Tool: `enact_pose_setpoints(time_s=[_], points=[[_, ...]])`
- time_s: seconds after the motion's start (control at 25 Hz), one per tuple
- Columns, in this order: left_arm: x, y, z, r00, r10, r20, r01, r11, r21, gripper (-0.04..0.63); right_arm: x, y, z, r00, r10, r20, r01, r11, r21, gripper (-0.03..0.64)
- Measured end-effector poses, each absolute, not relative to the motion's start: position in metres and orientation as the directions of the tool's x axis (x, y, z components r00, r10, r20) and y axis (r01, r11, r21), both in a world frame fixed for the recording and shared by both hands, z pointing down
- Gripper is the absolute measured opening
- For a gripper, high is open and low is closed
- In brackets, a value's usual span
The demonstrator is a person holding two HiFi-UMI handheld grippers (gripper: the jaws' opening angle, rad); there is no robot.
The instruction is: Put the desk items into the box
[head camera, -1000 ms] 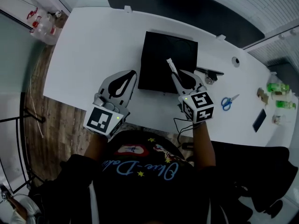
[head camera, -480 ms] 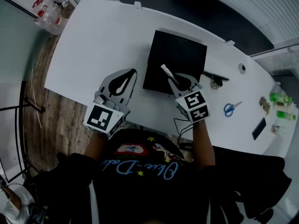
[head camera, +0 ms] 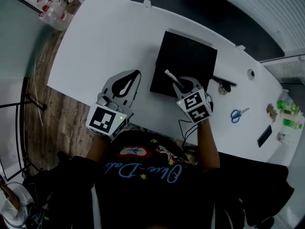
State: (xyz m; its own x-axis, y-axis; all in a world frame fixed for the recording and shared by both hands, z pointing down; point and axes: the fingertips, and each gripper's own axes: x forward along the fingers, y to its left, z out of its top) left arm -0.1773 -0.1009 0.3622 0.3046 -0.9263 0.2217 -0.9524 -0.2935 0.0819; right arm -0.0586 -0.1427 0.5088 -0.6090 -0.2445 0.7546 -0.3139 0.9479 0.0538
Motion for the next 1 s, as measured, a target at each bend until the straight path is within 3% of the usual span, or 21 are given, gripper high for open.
enact_pose_setpoints(time_s=[1.0], points=[[-0.2, -0.109, 0.372, 0.273, -0.926, 0.261, -0.962, -0.255, 0.1, 0.009, -0.066, -0.143, 0.547, -0.526, -0.153, 0.836, -0.285, 0.959, -0.004, 0.094]])
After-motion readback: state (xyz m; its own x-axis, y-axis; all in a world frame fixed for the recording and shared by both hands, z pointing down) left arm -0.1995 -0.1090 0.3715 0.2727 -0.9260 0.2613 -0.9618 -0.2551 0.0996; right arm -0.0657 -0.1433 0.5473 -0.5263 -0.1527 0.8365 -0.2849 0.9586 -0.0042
